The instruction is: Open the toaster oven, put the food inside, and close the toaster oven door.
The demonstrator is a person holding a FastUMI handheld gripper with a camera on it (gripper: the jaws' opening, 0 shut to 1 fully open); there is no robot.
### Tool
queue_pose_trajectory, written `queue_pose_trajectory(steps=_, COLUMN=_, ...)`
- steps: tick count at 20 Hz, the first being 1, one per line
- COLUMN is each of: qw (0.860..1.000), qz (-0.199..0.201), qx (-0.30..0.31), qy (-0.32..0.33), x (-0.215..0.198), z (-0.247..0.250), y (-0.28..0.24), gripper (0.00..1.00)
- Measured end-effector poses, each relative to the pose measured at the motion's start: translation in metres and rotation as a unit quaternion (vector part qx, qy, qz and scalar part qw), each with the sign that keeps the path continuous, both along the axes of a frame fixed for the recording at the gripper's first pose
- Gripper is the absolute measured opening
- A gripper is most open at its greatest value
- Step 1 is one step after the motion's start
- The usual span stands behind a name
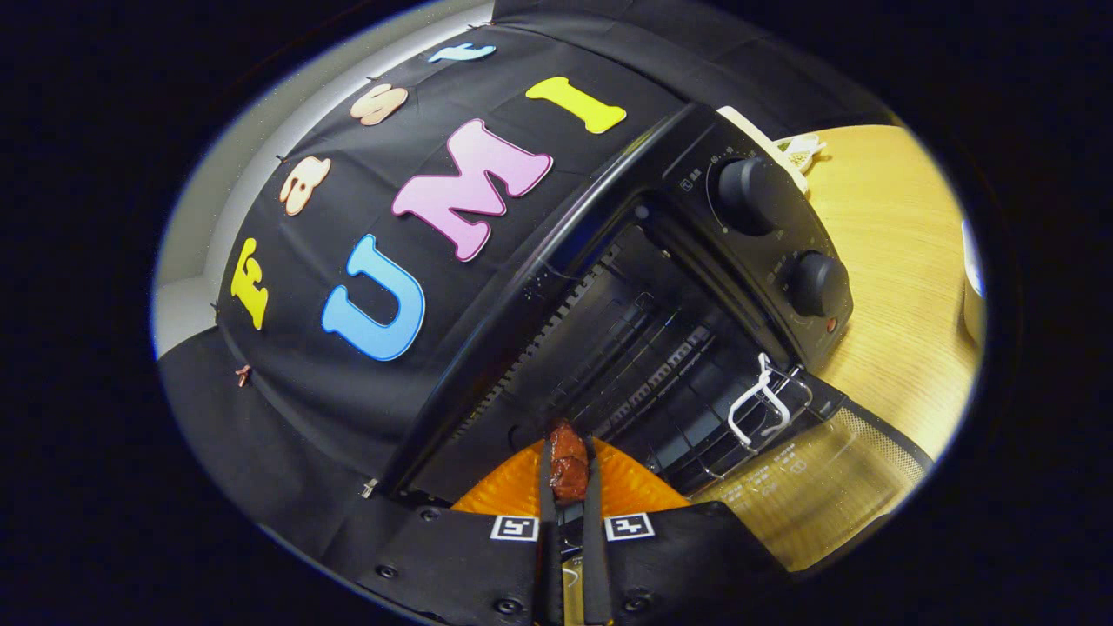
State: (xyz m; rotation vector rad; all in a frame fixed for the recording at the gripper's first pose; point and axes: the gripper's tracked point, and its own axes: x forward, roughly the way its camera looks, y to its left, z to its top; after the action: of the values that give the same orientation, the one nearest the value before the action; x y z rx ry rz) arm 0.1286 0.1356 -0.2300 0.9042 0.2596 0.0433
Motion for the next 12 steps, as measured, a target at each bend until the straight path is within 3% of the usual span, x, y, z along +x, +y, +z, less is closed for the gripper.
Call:
queue_pose_trajectory(steps=3, qw=1.0, qz=0.006, qx=-0.009, qy=0.017, x=0.001, z=-0.007, y=0.001, gripper=0.15)
queue_pose_trajectory(steps=6, qw=0.996, qz=0.011, qx=-0.092, qy=0.014, x=-0.003, z=-0.002, y=-0.006, gripper=0.24)
queue_pose_trajectory(steps=9, qw=0.989, qz=0.024, qx=-0.142, qy=0.015, x=-0.004, z=0.001, y=-0.01, gripper=0.58)
queue_pose_trajectory(steps=10, qw=0.989, qz=0.031, qx=-0.144, qy=0.017, x=-0.008, z=0.001, y=-0.008, gripper=0.62)
queue_pose_trajectory(steps=11, qw=0.989, qz=0.038, qx=-0.143, qy=0.017, x=-0.012, z=0.003, y=-0.006, gripper=0.77)
queue_pose_trajectory(steps=12, qw=0.988, qz=0.042, qx=-0.147, qy=0.021, x=-0.016, z=0.002, y=-0.007, gripper=0.84)
